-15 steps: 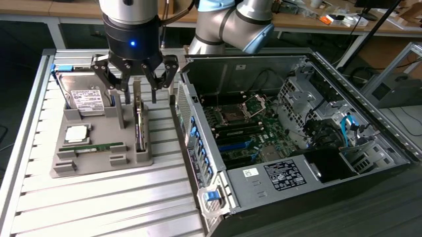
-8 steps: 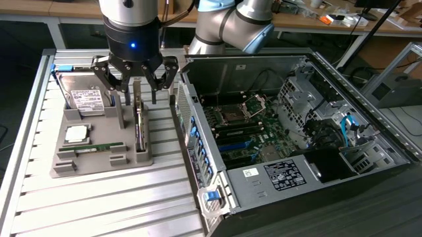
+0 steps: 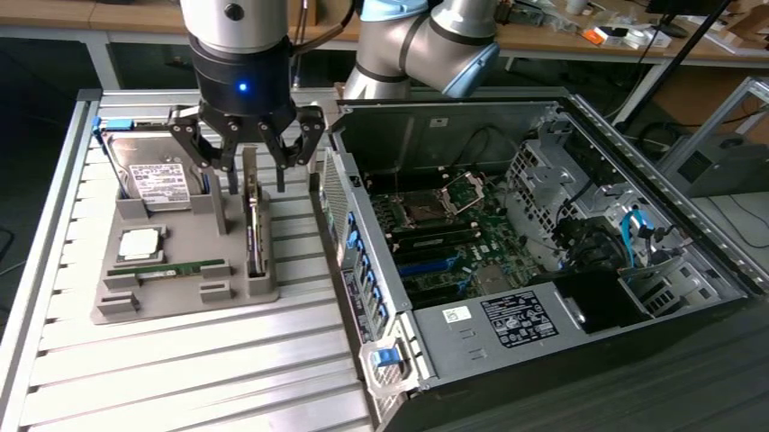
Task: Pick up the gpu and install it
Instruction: 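Pick up the gpu and move the gpu toward the slot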
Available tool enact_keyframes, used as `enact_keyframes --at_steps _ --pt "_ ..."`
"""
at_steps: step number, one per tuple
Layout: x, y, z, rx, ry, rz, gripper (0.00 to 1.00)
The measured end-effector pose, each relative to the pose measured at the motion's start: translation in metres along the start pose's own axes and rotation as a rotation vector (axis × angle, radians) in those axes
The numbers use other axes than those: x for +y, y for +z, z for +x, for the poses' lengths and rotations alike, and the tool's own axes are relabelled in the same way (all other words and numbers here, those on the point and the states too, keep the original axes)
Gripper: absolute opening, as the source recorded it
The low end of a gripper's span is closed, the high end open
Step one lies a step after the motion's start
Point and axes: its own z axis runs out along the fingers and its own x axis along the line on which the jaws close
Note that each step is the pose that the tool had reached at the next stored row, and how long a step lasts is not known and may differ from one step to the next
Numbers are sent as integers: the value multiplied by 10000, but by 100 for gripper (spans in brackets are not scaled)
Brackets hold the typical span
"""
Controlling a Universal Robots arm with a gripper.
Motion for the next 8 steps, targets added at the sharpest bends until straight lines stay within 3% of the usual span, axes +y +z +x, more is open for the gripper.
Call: enact_keyframes --at_steps 8 --pt "-2 36 1 1 0 1 54"
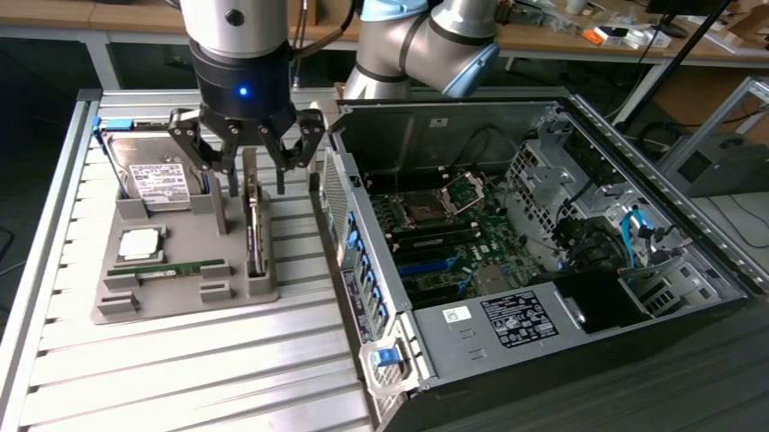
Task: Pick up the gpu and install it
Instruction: 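Pick up the gpu and move the gpu toward the slot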
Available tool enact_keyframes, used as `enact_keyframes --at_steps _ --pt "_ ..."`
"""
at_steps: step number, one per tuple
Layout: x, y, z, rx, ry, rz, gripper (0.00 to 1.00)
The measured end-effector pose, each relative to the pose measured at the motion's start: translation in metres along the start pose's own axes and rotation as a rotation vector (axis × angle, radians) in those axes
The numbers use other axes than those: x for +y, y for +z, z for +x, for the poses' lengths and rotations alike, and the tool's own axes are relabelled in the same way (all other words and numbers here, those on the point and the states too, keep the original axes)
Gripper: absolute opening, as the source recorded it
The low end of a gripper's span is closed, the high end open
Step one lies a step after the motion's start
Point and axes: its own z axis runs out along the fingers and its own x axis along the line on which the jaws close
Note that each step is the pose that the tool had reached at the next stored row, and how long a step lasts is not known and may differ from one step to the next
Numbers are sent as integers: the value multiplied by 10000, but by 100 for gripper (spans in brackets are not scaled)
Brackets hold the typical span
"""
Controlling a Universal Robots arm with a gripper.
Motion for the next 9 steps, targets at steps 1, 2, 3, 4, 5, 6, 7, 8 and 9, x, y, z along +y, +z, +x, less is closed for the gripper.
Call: enact_keyframes --at_steps 1,2,3,4,5,6,7,8,9 --pt "0 4 0 0 0 0 54" --pt "0 8 0 0 0 0 54" --pt "-1 14 1 0 1 0 54" --pt "-1 18 1 0 0 -1 54" --pt "-1 22 1 -1 0 -1 54" --pt "-1 27 1 0 0 -1 54" --pt "-1 30 1 0 0 -1 54" --pt "-2 35 1 0 0 -1 54" --pt "-2 39 1 0 0 -1 54"
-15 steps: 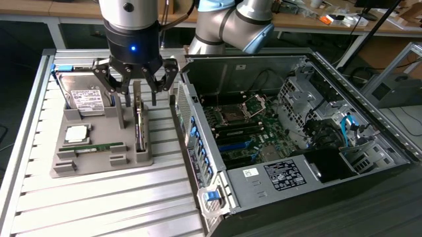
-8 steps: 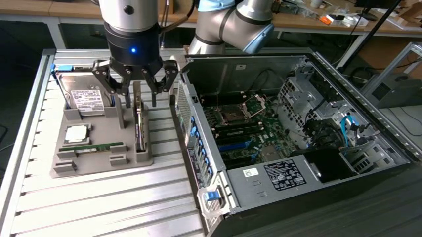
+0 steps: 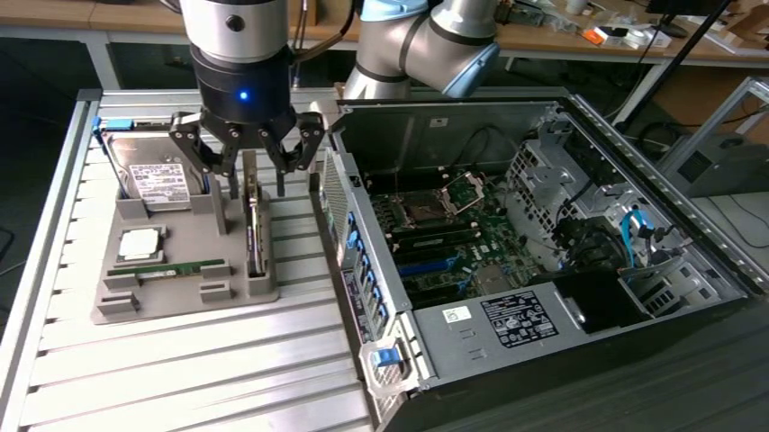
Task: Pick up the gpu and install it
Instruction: 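Pick up the gpu and move the gpu toward the slot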
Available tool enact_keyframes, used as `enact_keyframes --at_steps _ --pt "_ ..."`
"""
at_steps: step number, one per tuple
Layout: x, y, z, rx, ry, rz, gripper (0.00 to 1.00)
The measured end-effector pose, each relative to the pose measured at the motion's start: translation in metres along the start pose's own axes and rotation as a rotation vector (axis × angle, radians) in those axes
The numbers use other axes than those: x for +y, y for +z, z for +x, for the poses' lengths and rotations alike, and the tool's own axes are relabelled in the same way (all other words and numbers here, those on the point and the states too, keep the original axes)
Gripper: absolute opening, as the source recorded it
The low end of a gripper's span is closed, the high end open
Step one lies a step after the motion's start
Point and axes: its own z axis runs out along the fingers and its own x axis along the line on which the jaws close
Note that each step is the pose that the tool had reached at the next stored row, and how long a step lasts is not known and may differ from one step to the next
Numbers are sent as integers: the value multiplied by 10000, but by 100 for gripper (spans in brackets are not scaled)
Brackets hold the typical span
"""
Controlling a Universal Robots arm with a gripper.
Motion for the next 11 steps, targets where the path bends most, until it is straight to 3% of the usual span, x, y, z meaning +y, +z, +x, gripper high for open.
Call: enact_keyframes --at_steps 11 --pt "-2 41 1 0 0 1 54"
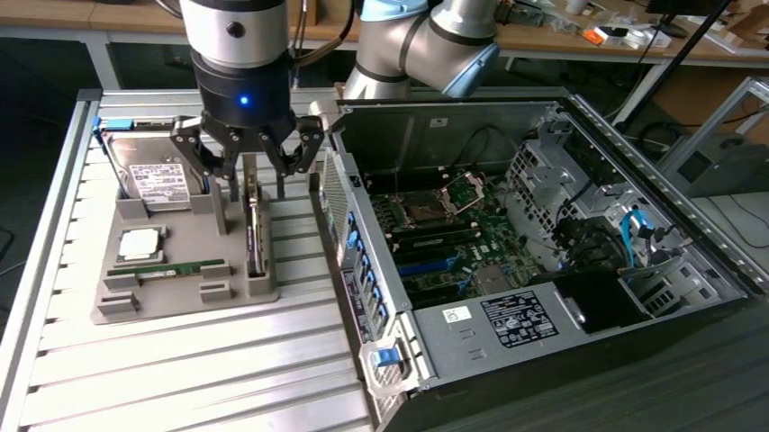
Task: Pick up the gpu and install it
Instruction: 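Pick up the gpu and move the gpu toward the slot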
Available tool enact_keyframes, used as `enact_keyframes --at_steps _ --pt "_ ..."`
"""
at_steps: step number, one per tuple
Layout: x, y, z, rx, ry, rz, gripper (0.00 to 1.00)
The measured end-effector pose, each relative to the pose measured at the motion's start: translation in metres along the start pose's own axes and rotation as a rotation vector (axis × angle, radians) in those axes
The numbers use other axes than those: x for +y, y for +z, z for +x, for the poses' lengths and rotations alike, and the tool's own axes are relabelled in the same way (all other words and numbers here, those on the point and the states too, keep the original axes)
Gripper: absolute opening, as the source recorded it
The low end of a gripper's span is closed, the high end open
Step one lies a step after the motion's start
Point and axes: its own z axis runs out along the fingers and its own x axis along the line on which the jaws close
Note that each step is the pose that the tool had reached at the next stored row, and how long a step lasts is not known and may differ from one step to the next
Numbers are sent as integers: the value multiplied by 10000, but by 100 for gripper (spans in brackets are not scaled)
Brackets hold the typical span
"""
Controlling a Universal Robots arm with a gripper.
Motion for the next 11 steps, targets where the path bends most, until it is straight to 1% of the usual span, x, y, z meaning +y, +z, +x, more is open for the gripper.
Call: enact_keyframes --at_steps 11 --pt "-1 35 1 0 0 0 54"
